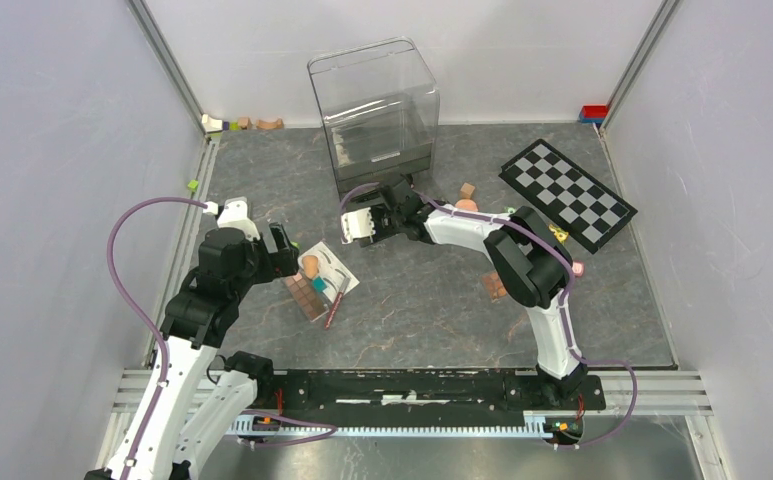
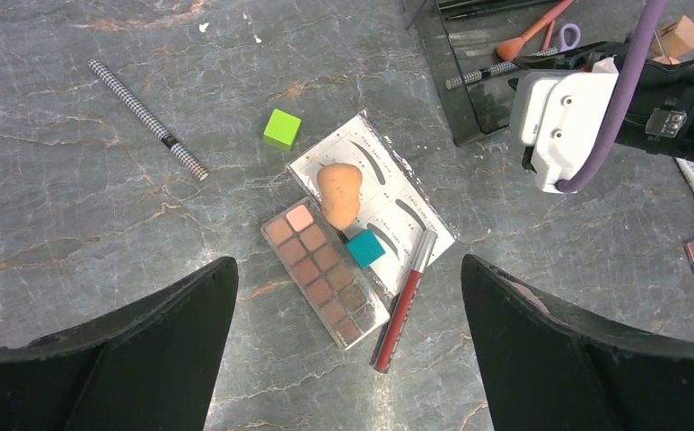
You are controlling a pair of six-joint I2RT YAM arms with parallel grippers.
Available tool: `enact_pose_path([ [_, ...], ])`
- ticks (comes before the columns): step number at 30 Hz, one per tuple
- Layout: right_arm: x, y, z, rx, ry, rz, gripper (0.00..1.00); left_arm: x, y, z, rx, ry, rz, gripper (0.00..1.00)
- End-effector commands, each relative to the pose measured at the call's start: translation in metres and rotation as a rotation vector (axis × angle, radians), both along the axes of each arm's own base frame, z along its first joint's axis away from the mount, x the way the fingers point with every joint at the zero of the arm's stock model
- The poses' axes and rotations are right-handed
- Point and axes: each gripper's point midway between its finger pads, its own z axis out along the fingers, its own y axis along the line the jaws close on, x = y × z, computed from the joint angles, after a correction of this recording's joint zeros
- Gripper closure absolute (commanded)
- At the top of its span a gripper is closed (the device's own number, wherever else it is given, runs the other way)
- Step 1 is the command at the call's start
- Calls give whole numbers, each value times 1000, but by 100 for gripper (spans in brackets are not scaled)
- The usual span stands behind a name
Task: Organize the makeup
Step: Place the makeup in the drawer.
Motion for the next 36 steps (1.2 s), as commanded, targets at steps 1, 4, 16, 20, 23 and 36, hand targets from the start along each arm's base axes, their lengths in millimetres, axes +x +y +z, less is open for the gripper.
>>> enact_pose_path([
  [1,10,9,46,91,-52,-15,72,4,1,6,-16,-27,18,0],
  [4,4,10,71,186,-44,-34,72,5,0,6,-16,-25,17,0],
  [16,-47,-35,150,647,8,-183,72,6,-2,4,-17,-14,10,0],
  [20,-62,-63,151,749,46,-297,72,6,-2,3,-18,-11,7,0],
  [23,-73,-82,154,828,77,-376,71,6,-2,3,-19,-10,6,0],
  [36,-63,-199,125,996,161,-1021,69,8,-3,-1,-13,10,4,0],
])
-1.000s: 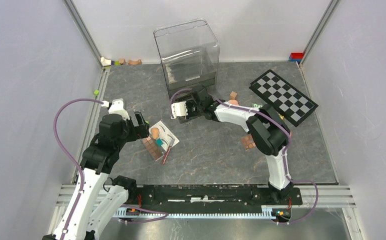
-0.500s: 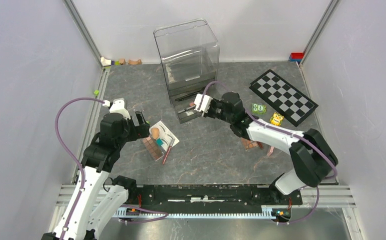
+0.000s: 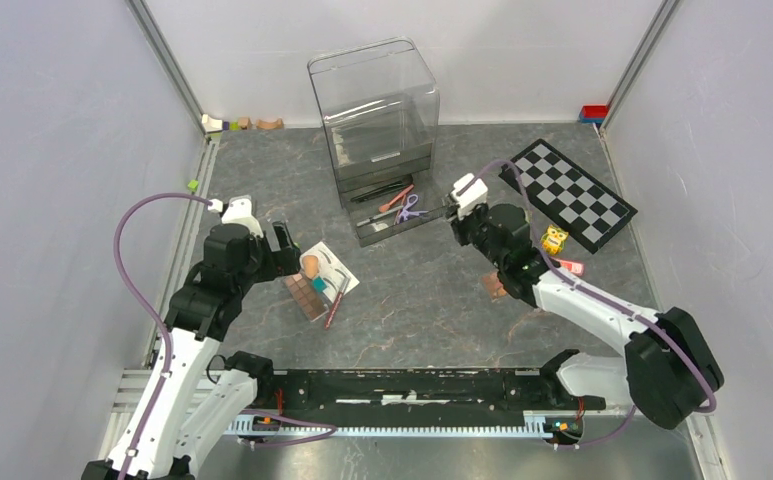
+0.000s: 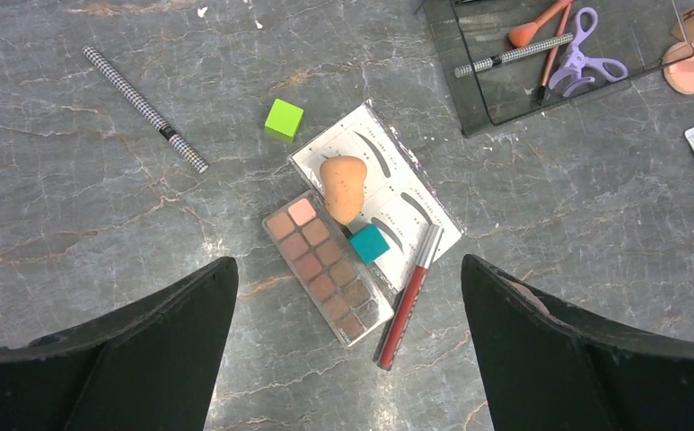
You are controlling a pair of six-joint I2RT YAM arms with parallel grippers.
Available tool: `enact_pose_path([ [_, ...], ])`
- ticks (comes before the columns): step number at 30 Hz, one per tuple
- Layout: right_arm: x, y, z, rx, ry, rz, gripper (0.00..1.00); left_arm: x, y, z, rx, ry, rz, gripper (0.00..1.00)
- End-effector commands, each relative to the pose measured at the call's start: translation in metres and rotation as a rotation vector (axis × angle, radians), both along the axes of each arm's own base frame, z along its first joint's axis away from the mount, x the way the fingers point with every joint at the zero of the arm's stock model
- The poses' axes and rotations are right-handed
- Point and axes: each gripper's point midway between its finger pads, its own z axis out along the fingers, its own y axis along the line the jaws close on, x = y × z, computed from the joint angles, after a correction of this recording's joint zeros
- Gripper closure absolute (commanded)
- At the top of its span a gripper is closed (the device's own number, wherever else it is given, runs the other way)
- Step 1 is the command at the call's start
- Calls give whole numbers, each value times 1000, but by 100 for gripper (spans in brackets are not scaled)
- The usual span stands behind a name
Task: Organize the makeup
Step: Place the makeup in the drawer, then pick up the makeup tool from the center of the board.
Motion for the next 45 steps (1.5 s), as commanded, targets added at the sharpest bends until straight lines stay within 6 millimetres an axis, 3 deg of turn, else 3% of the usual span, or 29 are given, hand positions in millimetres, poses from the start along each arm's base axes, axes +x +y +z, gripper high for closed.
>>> enact_pose_path([
  [1,27,-61,-10,132,153,-333,69,5,-2,6,-20,-24,6,0],
  [4,43,-84,-29,178,265,-424,66,4,-2,6,-20,-25,7,0],
  [8,58,-95,-54,207,360,-476,64,4,-1,7,-20,-30,9,0],
  [18,88,-76,-105,511,606,-372,60,4,-3,7,-25,-28,1,0],
  [26,106,-78,-123,555,651,-433,58,4,-3,7,-25,-29,-1,0],
  [38,112,-113,-148,454,666,-641,56,4,-3,6,-25,-23,-1,0],
  [45,119,-109,-156,444,689,-629,55,5,-3,5,-23,-20,-2,0],
])
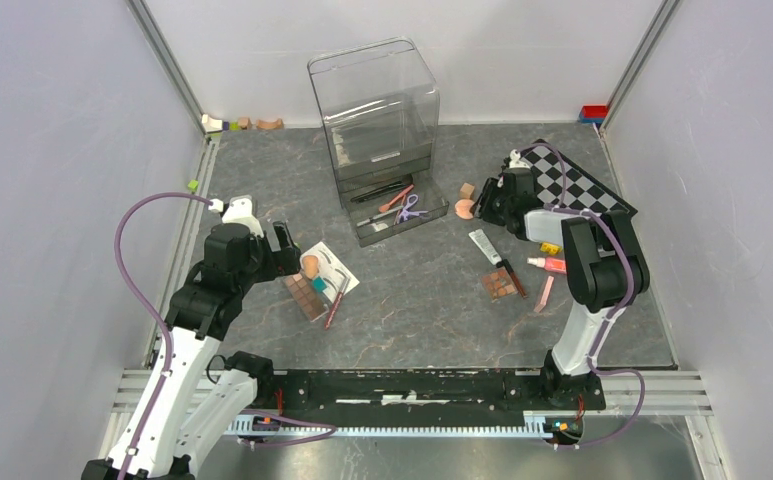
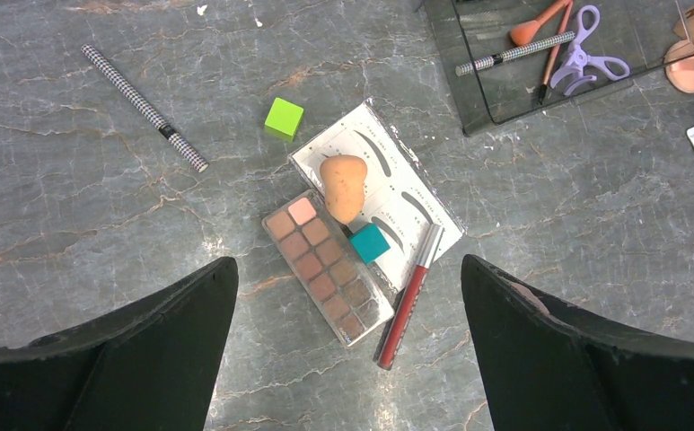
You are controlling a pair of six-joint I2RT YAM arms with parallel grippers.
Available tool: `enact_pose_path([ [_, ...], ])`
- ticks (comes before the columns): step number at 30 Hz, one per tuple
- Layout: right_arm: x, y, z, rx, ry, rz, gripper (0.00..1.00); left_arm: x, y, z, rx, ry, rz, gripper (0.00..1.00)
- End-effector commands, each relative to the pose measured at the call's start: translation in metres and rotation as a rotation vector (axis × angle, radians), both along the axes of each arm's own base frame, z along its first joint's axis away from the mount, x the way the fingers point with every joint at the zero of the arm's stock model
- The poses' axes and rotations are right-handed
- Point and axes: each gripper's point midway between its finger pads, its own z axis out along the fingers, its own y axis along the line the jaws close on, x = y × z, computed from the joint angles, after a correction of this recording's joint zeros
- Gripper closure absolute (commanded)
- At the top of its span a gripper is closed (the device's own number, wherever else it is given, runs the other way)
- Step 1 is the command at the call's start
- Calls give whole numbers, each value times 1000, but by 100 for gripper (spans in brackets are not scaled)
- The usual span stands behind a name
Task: Organize the makeup
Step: Pick up the makeup tool from the center of the board.
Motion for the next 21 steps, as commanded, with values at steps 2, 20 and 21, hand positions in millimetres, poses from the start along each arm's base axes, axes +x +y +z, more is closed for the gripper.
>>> enact_pose_path([
  [2,15,1,-1,-7,-3,7,56,4,-3,6,-24,-24,-2,0],
  [20,15,-9,8,-61,-59,2,96,5,-3,6,-24,-20,-2,0],
  [21,16,-11,14,-69,-77,-7,97,5,-4,6,-24,-21,-3,0],
])
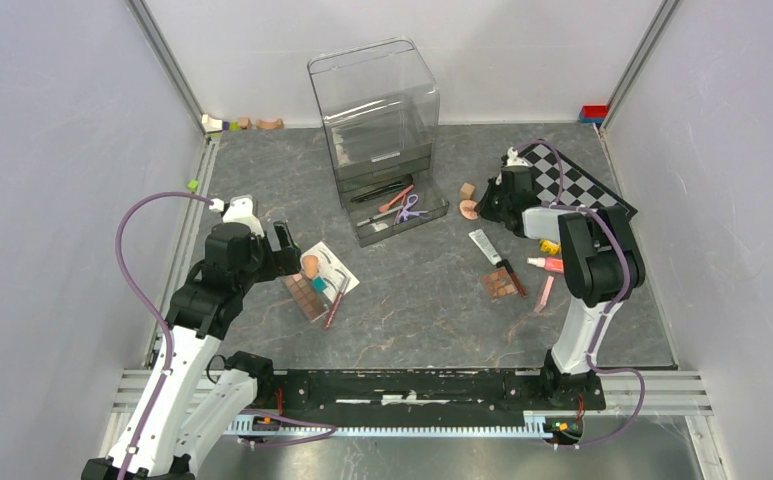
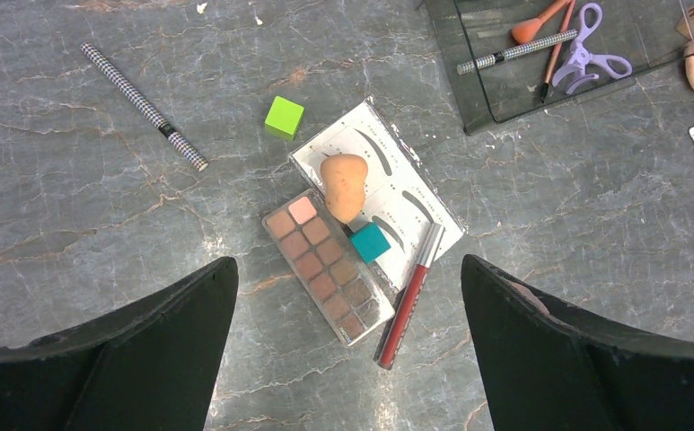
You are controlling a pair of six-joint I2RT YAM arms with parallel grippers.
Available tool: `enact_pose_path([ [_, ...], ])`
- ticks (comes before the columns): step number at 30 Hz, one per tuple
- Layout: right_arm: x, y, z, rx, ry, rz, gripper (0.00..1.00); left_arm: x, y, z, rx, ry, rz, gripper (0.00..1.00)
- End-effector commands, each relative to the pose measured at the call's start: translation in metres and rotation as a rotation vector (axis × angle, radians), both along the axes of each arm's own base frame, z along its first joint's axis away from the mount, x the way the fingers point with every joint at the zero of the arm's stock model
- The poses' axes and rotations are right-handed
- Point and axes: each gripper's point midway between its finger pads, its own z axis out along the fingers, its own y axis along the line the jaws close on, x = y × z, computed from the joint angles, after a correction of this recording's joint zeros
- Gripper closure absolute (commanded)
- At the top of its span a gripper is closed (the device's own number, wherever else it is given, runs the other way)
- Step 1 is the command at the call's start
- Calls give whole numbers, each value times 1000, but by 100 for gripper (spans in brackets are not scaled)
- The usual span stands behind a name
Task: Organize the makeup
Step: Pick up the makeup tool from the center of the board.
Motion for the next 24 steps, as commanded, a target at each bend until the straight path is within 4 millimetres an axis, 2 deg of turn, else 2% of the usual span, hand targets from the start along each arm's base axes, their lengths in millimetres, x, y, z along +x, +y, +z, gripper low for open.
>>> enact_pose_path([
  [1,-1,-13,25,-53,-79,-28,98,4,-3,7,-25,-26,-1,0],
  [5,-1,-26,57,-101,-167,-62,100,4,-3,8,-26,-29,-3,0],
  [13,-10,-54,103,-211,-269,-150,100,4,-3,8,-27,-33,0,0],
  [19,-9,-42,130,-195,-327,-119,100,4,-3,8,-25,-32,1,0],
  [24,-12,-13,141,-195,-350,-69,100,3,-2,9,-27,-38,2,0],
])
